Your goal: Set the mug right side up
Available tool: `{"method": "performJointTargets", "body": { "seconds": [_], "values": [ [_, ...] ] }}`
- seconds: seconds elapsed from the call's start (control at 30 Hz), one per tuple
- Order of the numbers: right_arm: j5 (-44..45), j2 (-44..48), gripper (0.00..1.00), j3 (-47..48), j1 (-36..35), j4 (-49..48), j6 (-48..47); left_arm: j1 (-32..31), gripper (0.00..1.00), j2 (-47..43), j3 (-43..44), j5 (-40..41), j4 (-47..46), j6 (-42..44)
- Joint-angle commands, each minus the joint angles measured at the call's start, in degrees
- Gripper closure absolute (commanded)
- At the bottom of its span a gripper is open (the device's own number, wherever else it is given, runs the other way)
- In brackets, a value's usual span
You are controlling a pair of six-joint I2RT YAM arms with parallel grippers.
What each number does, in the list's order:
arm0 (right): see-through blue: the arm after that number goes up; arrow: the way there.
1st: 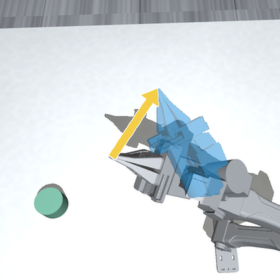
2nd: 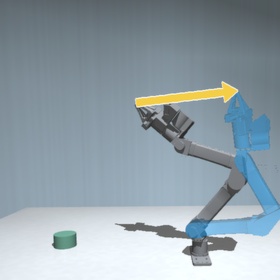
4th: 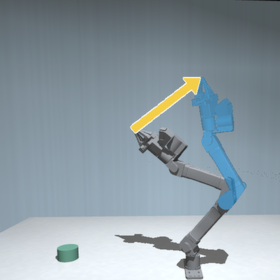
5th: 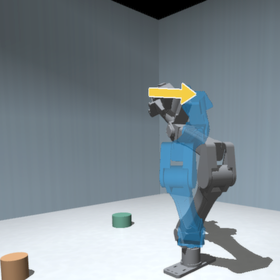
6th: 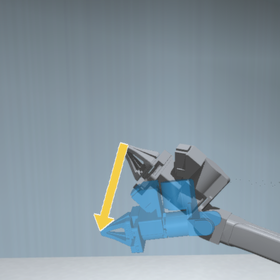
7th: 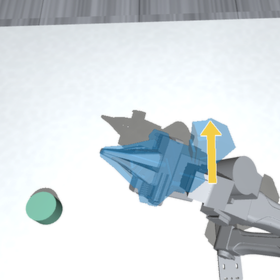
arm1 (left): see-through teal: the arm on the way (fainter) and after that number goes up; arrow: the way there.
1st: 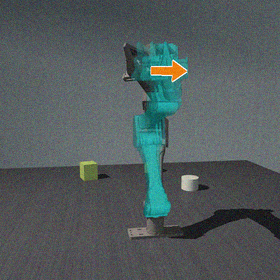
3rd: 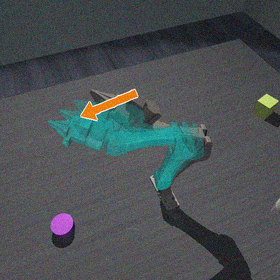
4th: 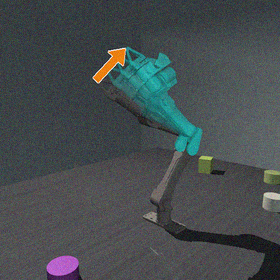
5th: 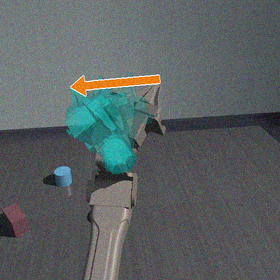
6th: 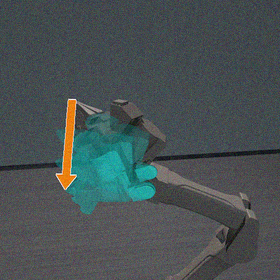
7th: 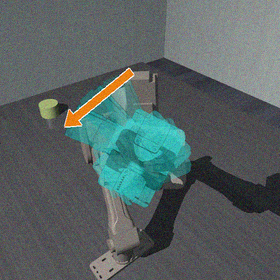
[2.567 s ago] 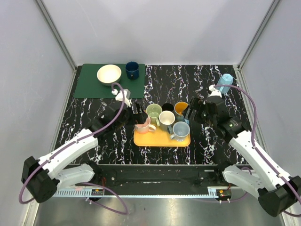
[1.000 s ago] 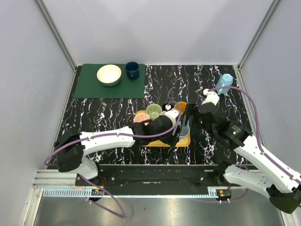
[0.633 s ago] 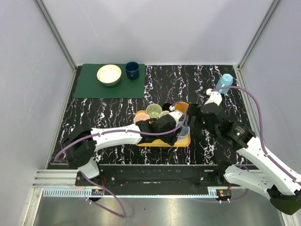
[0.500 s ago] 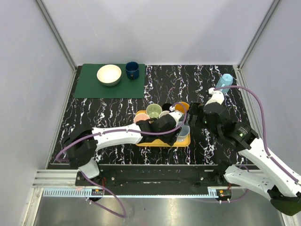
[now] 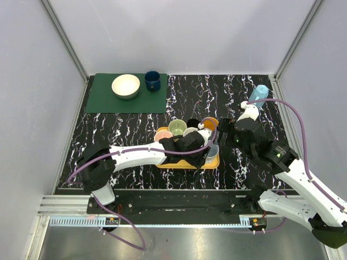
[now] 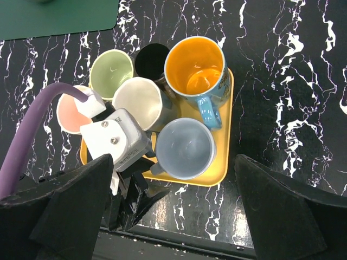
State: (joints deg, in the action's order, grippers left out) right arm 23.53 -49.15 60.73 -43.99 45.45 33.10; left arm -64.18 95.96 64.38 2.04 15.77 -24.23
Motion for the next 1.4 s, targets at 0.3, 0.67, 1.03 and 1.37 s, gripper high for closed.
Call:
{"method": "performJointTargets", "body": {
  "seconds": [0.3,0.67,1.03,1.37],
  "values": [
    [3.1,0.8,0.0,1.9,-0.2,0.5,-0.7,-1.5,0.57,0.8,4.5,-1.2,-1.8,0.0],
    [3.4,1.2,0.0,1.3,-0.2,0.8,-0.6,-0.9,0.58,4.7,8.7,1.4,1.5,0.8],
    [3.5,1.7,0.0,1.0,-0.2,1.0,-0.6,-0.6,0.71,6.3,9.7,1.3,3.0,0.5],
    [3.3,2.1,0.0,1.2,-0.2,1.3,-0.1,-0.6,0.73,6.4,9.5,1.6,3.3,0.4]
  ]
}}
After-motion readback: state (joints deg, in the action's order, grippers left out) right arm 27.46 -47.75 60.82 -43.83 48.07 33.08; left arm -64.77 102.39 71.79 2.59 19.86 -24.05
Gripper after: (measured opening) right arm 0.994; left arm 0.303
